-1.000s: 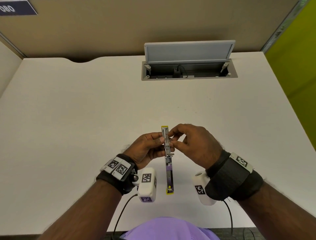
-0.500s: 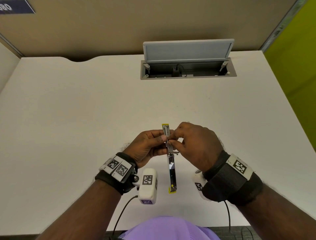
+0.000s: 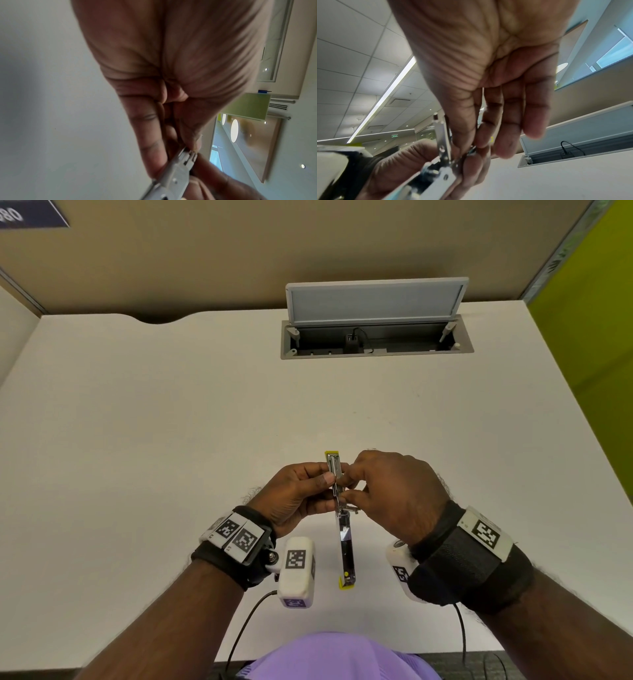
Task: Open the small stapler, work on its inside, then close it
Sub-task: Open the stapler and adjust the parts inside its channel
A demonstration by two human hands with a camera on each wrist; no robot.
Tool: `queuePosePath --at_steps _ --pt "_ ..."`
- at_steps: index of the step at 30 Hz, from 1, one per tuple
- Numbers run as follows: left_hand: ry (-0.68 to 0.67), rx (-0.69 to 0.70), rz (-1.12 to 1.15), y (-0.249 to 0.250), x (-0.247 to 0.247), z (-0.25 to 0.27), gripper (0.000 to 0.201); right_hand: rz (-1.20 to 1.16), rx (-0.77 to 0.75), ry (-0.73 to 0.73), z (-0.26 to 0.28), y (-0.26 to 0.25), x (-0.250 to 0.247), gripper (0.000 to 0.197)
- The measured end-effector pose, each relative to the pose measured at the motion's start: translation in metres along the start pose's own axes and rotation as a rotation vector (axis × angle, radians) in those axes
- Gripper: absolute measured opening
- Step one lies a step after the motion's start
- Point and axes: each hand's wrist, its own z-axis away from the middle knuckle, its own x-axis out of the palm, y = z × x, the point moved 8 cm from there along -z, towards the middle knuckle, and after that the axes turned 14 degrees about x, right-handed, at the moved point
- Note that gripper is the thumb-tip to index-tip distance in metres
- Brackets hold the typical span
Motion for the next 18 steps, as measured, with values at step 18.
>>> queuePosePath --at_steps 18 --pt "0.077 0.114 0.157 0.035 -0.001 -0.003 0.027 -0.559 -0.129 0.143 0.023 0.019 -0.006 0.008"
